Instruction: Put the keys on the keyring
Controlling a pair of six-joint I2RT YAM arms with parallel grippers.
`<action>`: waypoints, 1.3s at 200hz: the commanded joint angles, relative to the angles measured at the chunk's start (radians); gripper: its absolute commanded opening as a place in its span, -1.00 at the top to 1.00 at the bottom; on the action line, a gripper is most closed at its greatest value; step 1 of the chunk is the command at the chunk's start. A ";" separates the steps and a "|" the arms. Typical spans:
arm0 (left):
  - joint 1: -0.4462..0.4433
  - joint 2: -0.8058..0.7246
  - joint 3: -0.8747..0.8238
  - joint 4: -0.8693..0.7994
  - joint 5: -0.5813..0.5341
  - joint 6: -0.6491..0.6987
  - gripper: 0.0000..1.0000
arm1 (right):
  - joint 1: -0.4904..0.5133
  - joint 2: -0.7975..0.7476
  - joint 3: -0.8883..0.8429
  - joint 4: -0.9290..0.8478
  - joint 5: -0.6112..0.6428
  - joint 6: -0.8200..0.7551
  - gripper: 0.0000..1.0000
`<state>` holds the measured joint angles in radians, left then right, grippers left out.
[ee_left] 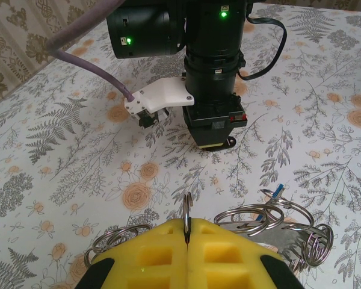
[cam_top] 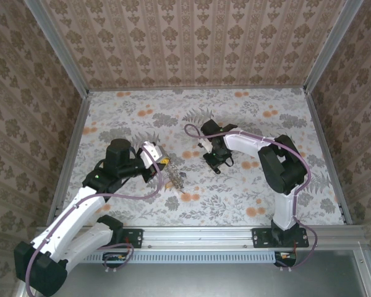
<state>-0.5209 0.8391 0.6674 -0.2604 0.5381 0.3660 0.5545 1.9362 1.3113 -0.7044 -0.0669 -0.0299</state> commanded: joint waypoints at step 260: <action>-0.059 0.005 0.037 -0.039 -0.027 0.140 1.00 | 0.267 -0.434 -0.006 0.199 -0.410 -0.028 1.00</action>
<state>-0.5709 0.8516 0.6682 -0.3325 0.4999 0.5018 0.8036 1.4631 1.2514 -0.4805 -0.4526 -0.0772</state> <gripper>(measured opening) 0.061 0.046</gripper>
